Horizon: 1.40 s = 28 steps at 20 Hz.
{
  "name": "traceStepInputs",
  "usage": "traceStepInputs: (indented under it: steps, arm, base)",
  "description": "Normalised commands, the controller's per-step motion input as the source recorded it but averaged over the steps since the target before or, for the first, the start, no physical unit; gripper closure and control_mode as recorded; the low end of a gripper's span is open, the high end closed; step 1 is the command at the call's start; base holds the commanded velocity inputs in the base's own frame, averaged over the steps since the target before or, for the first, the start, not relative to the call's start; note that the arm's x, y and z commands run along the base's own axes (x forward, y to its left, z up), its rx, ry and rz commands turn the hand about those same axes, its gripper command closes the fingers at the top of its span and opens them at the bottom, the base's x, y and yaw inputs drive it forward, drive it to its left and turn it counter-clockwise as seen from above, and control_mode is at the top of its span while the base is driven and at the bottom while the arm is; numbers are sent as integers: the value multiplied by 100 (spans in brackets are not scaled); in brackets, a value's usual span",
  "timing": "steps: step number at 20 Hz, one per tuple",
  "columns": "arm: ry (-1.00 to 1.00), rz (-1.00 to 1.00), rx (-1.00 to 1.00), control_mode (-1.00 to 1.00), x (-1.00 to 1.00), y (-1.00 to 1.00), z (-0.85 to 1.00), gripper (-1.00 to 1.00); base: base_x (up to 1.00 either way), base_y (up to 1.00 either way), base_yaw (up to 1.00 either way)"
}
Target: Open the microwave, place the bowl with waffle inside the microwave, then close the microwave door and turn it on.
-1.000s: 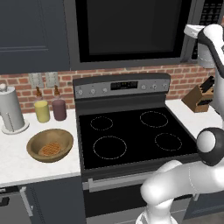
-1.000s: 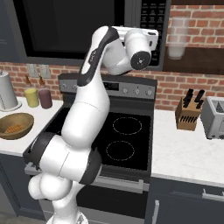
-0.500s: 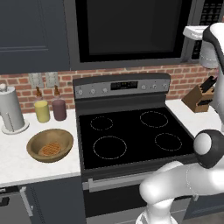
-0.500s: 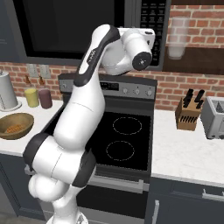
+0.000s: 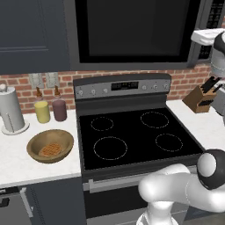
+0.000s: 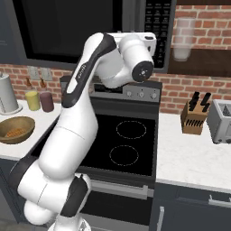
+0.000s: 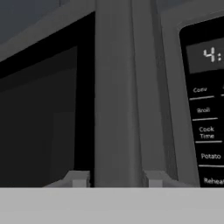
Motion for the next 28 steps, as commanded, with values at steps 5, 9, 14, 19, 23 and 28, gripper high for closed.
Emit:
traceStepInputs:
  steps: [5, 9, 14, 19, 23, 28]
  arm:
    - [0, 7, 0, -100, -100, 0, 0, 100]
    - [0, 7, 0, -100, -100, 2, 0, 100]
    - [0, 6, -1, -100, -100, 16, -26, 100]
    - [1, 8, -7, -100, -100, 40, -34, 100]
    - [3, 6, -8, -100, -63, 59, -41, -100]
    - [3, 0, 4, -100, -8, -29, -6, -100]
  base:
    - [0, 0, 0]
    - [0, 0, 0]
    - [0, 0, 0]
    - [0, 0, 0]
    - [0, 0, 0]
    - [0, 0, 0]
